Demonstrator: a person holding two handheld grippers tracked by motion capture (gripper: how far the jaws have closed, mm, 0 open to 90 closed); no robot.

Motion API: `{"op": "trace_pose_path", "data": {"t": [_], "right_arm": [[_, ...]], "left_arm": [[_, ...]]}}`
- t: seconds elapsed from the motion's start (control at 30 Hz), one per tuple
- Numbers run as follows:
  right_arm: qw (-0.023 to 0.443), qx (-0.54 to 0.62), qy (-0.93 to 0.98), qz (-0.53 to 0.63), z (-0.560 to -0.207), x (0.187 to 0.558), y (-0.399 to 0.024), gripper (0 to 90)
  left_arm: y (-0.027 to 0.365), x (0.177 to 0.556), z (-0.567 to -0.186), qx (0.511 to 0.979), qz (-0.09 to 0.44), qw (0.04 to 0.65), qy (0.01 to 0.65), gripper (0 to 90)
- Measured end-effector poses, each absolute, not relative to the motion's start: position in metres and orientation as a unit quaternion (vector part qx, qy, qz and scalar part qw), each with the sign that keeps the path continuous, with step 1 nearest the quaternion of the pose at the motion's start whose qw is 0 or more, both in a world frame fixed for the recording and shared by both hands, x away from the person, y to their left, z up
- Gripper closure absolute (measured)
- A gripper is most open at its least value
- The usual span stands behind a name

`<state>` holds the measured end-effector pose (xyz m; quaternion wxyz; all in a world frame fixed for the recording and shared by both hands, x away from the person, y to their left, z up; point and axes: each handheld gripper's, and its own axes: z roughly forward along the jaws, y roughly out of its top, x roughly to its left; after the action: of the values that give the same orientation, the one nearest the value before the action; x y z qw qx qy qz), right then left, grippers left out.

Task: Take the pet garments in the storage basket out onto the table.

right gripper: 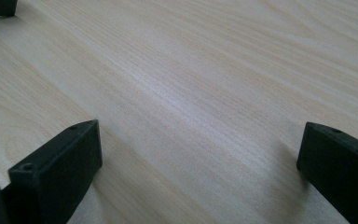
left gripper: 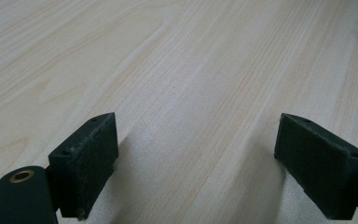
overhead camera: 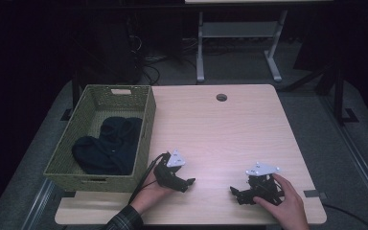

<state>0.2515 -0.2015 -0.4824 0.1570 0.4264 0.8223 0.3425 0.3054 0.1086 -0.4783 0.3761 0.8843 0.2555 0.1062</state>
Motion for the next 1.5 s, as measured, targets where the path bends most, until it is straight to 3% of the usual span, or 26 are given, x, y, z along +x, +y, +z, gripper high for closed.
{"op": "trace_pose_path", "data": {"t": [1.5], "right_arm": [[0.153,0.421,0.825,0.345,-0.482,0.251,-0.201,0.0]], "left_arm": [[0.108,0.312,-0.452,0.887,0.102,0.364,0.266,13.6]]}}
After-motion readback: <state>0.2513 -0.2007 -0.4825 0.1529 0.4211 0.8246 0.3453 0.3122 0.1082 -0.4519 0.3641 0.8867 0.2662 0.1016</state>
